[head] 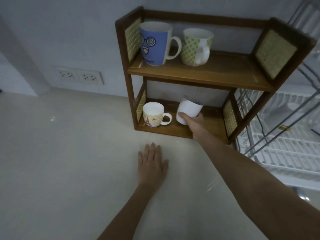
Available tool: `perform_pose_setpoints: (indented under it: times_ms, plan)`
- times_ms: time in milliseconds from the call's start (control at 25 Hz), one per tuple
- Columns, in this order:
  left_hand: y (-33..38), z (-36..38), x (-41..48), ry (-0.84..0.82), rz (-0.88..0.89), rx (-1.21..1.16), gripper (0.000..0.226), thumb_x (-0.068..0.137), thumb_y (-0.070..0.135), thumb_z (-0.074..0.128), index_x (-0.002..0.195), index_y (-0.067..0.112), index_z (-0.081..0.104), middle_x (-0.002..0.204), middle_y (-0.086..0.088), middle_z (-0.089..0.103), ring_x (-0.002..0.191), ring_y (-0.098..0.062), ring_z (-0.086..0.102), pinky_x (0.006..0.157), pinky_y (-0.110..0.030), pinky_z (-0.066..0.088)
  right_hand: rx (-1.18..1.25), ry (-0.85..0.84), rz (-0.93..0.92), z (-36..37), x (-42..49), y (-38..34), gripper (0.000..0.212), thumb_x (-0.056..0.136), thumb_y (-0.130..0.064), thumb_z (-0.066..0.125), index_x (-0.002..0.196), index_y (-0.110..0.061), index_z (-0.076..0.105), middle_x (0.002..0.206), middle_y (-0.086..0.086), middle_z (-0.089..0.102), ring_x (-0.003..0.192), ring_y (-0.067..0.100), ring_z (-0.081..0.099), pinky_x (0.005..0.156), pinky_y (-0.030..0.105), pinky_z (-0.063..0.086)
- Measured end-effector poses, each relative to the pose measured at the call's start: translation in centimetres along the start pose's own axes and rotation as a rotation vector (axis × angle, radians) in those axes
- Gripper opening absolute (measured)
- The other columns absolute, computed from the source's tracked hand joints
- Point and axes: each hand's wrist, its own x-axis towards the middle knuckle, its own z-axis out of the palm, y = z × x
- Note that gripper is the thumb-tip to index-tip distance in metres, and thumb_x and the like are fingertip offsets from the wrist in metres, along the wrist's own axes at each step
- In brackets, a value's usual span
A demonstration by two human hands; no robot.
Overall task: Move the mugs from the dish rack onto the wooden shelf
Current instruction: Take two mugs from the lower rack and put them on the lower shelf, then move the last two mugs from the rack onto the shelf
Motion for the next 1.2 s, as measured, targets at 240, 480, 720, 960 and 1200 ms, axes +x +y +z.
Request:
perform_pose_setpoints:
  times_ms: [240,480,720,960,1200]
  plan:
    - [-0.1,1.7,-0.5,-0.036,-0.037,0.047,0.073,0.095,0.055,0.020,0.155,0.017,0.002,0.163,-0.006,-0.002,0.150,-0.025,-0.005,0.118,-0.044,-0.008,-0.257,0.095,-0.076,1.7,1.9,2.1,0.106,0.035,-0.052,0.083,0.129,-0.023,0.044,0.127,0.003,0.058,0.109,0.023,0.056,0.093,0.042,0.049]
    - [0.1,2.3,-0.3,0.004,-0.043,0.056,0.074,0.094,0.056,0.019,0.155,0.018,0.006,0.163,-0.005,0.002,0.150,-0.025,-0.003,0.119,-0.045,-0.006,-0.375,0.099,-0.163,1.8,1.9,2.7,0.107,0.039,-0.057,0.082,0.131,-0.024,0.040,0.130,0.003,0.055,0.118,0.026,0.051,0.098,0.048,0.045]
    - [0.5,1.9,-0.5,0.010,-0.061,0.043,0.074,0.093,0.057,0.019,0.155,0.019,0.008,0.163,-0.004,0.004,0.150,-0.024,-0.001,0.119,-0.045,-0.005,-0.470,0.150,-0.195,1.4,1.3,2.9,0.104,0.048,-0.050,0.086,0.134,-0.018,0.037,0.133,0.008,0.050,0.123,0.028,0.046,0.101,0.048,0.042]
    - [0.7,1.1,-0.6,-0.009,-0.069,0.061,0.070,0.095,0.054,0.024,0.155,0.020,0.012,0.163,-0.002,0.006,0.150,-0.022,0.002,0.120,-0.044,-0.002,-0.552,0.091,-0.186,-0.1,-1.4,2.2,0.097,0.059,-0.041,0.085,0.136,-0.010,0.035,0.136,0.013,0.046,0.128,0.032,0.040,0.105,0.047,0.036]
    - [6.6,0.2,-2.7,0.109,0.176,-0.051,0.054,0.094,0.025,0.048,0.146,0.011,0.040,0.153,-0.008,0.037,0.145,-0.026,0.028,0.119,-0.047,0.011,-0.533,-0.115,-0.557,-10.6,-11.7,3.3,0.050,0.083,-0.028,0.068,0.129,-0.016,0.052,0.127,0.002,0.057,0.115,0.014,0.052,0.093,0.025,0.042]
